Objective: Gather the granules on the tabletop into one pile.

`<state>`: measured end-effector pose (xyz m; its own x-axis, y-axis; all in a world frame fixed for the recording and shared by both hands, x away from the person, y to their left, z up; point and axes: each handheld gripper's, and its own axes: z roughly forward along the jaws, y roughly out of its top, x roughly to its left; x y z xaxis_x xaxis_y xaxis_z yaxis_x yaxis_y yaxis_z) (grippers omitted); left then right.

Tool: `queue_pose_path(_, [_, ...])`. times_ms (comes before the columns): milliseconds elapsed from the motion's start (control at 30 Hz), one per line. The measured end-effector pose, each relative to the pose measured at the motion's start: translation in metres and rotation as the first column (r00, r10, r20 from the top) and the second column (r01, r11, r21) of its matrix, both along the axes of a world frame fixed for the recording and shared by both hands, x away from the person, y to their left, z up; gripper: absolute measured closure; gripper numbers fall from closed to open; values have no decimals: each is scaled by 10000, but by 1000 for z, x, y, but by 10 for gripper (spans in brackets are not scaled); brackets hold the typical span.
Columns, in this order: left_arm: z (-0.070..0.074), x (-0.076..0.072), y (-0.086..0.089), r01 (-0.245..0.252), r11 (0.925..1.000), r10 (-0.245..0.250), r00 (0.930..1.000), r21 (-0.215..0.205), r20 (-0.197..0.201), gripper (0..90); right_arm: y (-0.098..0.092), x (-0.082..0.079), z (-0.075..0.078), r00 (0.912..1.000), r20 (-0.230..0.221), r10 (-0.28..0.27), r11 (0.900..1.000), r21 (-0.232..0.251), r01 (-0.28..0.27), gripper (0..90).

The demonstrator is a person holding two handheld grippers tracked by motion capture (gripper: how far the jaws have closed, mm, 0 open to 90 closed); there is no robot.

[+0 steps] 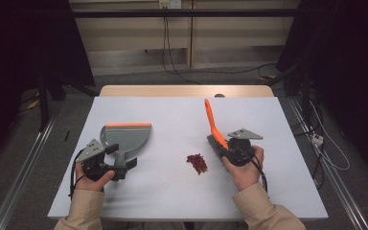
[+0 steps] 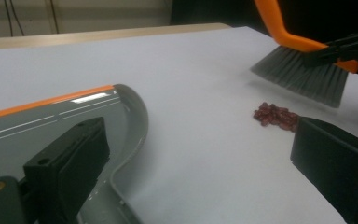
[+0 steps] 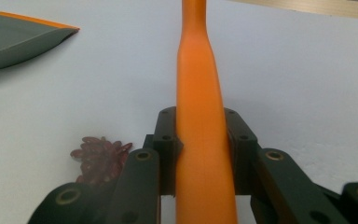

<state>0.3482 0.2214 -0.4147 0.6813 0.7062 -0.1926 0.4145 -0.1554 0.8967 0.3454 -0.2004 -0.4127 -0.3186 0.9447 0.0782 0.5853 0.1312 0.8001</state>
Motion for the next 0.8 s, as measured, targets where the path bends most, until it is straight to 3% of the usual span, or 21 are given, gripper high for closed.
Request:
queue_pose_path(167, [-1,1,3,-355,9987,364,9990,360,-251,48,-14,1,1,9996,13,294,9994,175,-294,713])
queue_pose_path(467, [-9,3,13,-1185,9902,1249,9881,733,-894,86,-18,1,3,9961,170,868,9954,397,-874,713])
queue_pose_path(800, [-15,4,14,-1426,9801,1601,9792,1380,-1248,101,-23,-3,5,9934,239,1126,9929,359,-1134,712])
